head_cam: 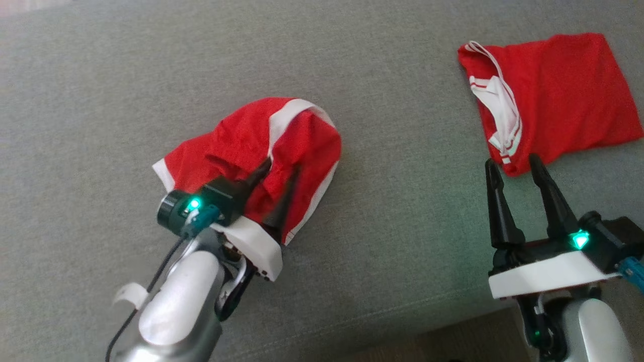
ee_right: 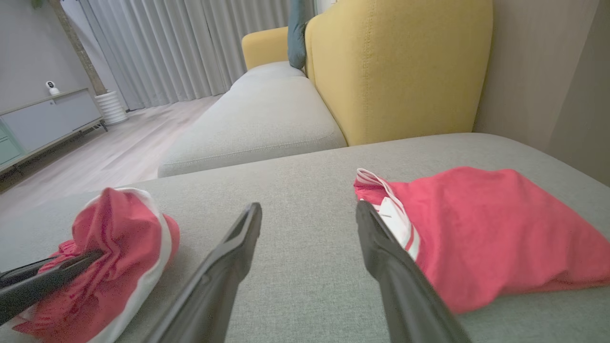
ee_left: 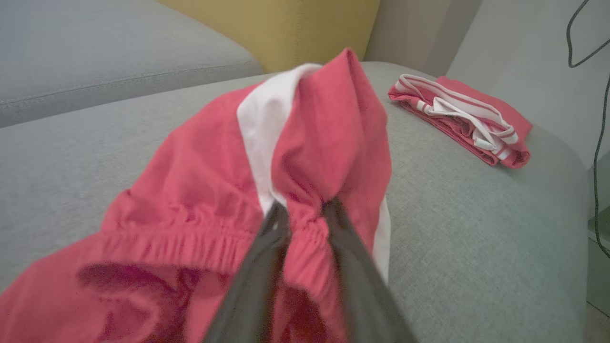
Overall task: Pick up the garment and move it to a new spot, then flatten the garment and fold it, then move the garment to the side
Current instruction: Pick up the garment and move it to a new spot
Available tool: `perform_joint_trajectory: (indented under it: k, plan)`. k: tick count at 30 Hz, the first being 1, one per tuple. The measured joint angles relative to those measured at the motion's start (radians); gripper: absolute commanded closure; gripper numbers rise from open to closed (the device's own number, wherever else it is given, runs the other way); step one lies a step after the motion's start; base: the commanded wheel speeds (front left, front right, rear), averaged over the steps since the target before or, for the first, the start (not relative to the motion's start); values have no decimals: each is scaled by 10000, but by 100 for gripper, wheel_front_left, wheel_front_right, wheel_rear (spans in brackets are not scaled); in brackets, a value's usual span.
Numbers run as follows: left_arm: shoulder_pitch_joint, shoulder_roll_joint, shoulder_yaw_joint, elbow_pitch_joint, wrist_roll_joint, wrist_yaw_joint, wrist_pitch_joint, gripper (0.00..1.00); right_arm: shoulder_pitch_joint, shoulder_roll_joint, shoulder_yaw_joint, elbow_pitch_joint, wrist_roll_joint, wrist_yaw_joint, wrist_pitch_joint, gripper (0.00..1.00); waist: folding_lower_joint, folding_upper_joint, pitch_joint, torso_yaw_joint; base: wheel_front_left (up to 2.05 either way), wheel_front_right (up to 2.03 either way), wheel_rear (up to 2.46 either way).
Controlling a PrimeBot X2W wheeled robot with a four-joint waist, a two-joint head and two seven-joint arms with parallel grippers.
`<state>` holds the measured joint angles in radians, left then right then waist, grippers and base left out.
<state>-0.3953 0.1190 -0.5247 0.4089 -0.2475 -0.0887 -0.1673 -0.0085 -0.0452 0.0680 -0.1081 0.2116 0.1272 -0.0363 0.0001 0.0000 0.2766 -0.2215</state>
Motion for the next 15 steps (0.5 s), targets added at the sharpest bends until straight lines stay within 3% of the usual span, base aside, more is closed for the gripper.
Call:
perform_joint_trajectory:
  k: [7, 15]
  plan:
    - [23, -81, -188, -276, 173, 58, -577, 0, -22, 0, -48, 221, 73, 0, -81, 0, -1, 0, -72, -67, 0, 0, 0]
    - [841, 61, 477, -1726, 132, 815, -819, 0, 11, 0, -180, 245, -48, 0, 8, 0, -1, 0, -607, 716, 0, 0, 0]
